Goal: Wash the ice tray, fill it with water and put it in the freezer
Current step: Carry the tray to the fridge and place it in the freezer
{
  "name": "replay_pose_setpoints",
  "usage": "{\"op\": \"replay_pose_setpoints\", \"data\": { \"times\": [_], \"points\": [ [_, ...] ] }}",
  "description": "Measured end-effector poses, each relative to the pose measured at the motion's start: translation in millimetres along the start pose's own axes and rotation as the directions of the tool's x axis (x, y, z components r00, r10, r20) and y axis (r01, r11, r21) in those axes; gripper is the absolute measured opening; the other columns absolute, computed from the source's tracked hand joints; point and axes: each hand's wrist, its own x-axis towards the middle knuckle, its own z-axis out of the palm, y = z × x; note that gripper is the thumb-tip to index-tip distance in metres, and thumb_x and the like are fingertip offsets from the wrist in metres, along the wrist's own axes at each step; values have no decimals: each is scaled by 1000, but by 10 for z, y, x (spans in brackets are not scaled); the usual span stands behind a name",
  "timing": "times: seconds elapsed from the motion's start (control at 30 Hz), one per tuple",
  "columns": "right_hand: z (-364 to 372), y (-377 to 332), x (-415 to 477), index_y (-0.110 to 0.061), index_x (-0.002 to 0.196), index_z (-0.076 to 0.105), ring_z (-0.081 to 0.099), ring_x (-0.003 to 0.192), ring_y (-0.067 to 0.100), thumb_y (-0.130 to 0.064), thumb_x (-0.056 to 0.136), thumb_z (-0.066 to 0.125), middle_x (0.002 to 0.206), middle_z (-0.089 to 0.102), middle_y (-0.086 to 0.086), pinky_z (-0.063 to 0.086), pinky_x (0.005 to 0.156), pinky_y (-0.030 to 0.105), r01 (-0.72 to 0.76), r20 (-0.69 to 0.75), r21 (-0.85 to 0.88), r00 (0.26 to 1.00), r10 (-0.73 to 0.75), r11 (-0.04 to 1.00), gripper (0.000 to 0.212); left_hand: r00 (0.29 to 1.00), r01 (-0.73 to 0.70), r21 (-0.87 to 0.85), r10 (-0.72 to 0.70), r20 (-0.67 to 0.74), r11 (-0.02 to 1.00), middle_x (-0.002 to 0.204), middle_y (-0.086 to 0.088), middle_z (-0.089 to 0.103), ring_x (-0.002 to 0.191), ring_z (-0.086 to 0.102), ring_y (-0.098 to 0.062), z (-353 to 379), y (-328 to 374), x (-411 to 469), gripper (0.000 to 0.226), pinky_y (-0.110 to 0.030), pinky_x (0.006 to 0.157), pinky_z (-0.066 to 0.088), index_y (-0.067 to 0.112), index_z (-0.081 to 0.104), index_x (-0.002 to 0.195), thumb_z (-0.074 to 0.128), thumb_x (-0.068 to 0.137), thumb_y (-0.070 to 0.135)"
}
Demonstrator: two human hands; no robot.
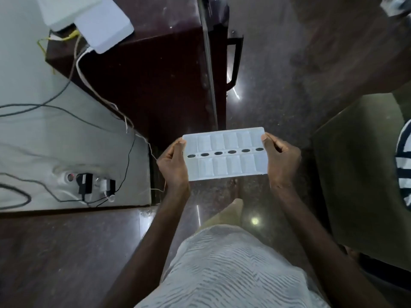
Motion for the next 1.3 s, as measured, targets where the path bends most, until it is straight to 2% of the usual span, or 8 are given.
{"op": "replay_pose_setpoints", "data": {
  "times": [0.17, 0.3, 0.53, 0.67, 0.83, 0.97, 1.13, 1.3],
  "points": [
    [-12, -114, 796, -12, 118, 77, 70, 77, -10, -21, 98, 70, 94, 74, -14, 55, 63, 11, -43, 0, -28, 999, 43, 999, 23, 1000, -12, 9, 12, -3, 1000, 105, -12, 80, 104, 75, -38, 745, 18, 309, 27, -63, 91, 59, 14, 82, 108, 72, 90, 32],
    [3, -189, 1372, -11, 118, 78, 74, 85, 0, -24, 97, 71, 103, 79, -4, 62, 74, 22, -48, -18, -62, 999, 47, 997, 25, 999, -25, -4, 25, -34, 1000, 103, -14, 80, 104, 74, -40, 1284, 144, 501, 19, -59, 91, 61, 8, 82, 107, 70, 96, 18],
    [9, -312, 2140, -11, 119, 77, 73, 80, -2, -21, 98, 70, 101, 77, -5, 58, 69, 16, -49, -22, -62, 999, 47, 997, 25, 999, -31, 46, 32, -18, 998, 91, 0, 81, 83, 76, -14, 2022, 300, 815, 17, -32, 69, 60, 11, 82, 108, 68, 98, 15],
    [-22, -333, 2554, -11, 120, 77, 74, 87, 4, -23, 98, 71, 105, 78, -1, 61, 75, 22, -51, -33, -68, 998, 49, 996, 26, 999, -38, 75, 39, -18, 996, 91, -2, 80, 83, 75, -18, 2426, 274, 969, 17, -37, 72, 62, 13, 82, 107, 69, 97, 17],
    [-72, -397, 3189, -10, 119, 77, 72, 83, -4, -22, 97, 72, 103, 77, -3, 60, 72, 18, -60, -41, -69, 998, 57, 996, 26, 999, -49, 71, 50, -21, 996, 86, 5, 79, 78, 74, -10, 3039, 282, 1117, 14, -27, 63, 58, 23, 82, 99, 69, 98, 17],
    [-136, -470, 3835, -13, 120, 78, 76, 90, 10, -27, 98, 71, 106, 79, -1, 64, 76, 29, -75, 12, -93, 997, 77, 993, 27, 997, -47, 77, 52, -53, 996, 86, 7, 79, 79, 72, -8, 3627, 285, 1286, 15, -30, 68, 59, 19, 83, 105, 69, 97, 18],
    [-189, -628, 4672, -8, 117, 77, 71, 77, -6, -22, 97, 73, 99, 74, -5, 52, 61, 8, -37, 10, -120, 999, 39, 992, 26, 994, -53, 76, 60, -94, 996, 90, 6, 79, 87, 72, -10, 4379, 356, 1467, 16, -36, 78, 60, 16, 83, 105, 70, 96, 18],
    [-300, -795, 5425, -5, 116, 77, 66, 73, -16, -17, 96, 72, 100, 75, -2, 50, 66, 6, 1, 31, -106, 1000, 2, 994, 24, 991, -87, 34, 90, -103, 996, 91, 7, 80, 90, 72, -10, 5118, 465, 1597, 16, -34, 80, 59, 27, 82, 97, 70, 95, 17]
  ]
}}
